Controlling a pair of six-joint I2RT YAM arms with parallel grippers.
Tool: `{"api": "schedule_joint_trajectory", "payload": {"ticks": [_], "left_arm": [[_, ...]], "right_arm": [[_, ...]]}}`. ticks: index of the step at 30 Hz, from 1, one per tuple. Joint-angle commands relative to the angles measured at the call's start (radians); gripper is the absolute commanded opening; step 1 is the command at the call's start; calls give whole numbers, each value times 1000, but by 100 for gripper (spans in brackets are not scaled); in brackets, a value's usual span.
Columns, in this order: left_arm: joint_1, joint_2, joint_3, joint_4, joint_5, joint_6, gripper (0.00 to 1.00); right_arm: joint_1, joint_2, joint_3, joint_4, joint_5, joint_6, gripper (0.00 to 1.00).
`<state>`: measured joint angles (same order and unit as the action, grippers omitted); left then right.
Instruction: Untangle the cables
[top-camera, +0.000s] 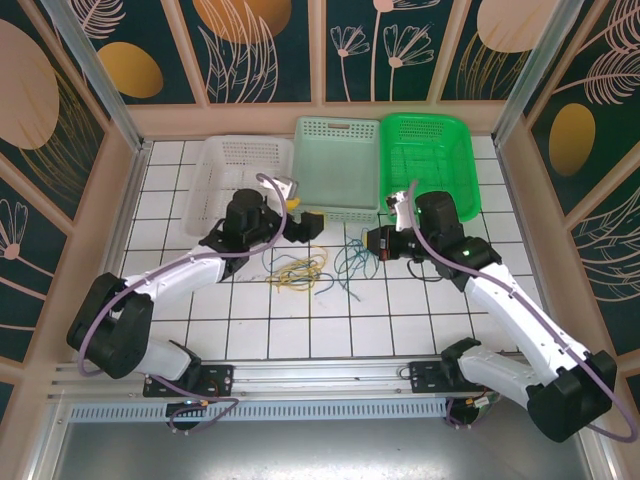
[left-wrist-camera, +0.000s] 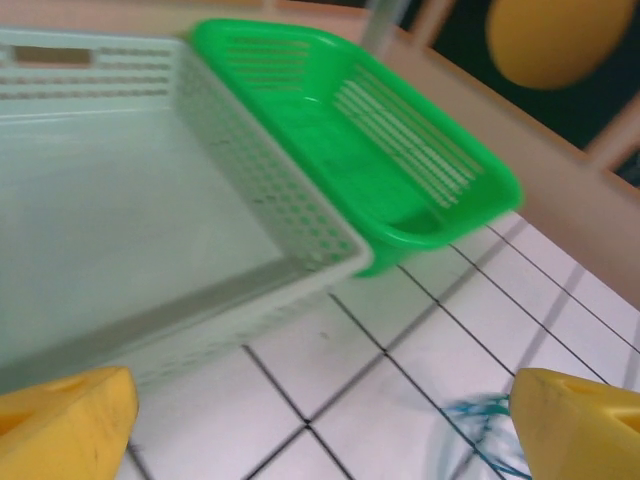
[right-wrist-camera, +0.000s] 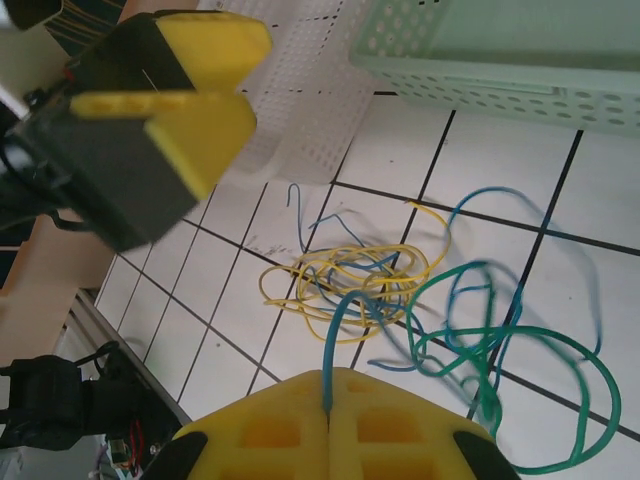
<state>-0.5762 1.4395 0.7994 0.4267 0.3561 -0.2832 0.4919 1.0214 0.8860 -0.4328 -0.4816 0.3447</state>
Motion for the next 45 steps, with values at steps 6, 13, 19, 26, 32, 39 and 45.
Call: {"api": "schedule_joint_trajectory", "payload": {"ticks": [6,13,19,26,32,39,45], "left_arm": [[-70,93,28,-13,174,143,89],[-122,190,80,-101,119,168,79],[-141,208,103,-6,195,157,82],[-169,225,158,40,170,184,83],[-187,300,236,59,248,196,84],[-227,387,320,43,252,215,84],[-235,406,328,58,219,205,69]], "right_arm": [[-9,-4,13,-44,-32,-18,0],[-67,-69,-10,-49,-19,-12,0],[-149,-96,12,-3,-129,-4,0],[-150,-57,28,-24,-154,-27,0],[-155,-52,29,-21,-158,-36,0],[-158,-34,45,-25,-189,-45,0],[-166,-17,53,-42,-199,-50,0]]}}
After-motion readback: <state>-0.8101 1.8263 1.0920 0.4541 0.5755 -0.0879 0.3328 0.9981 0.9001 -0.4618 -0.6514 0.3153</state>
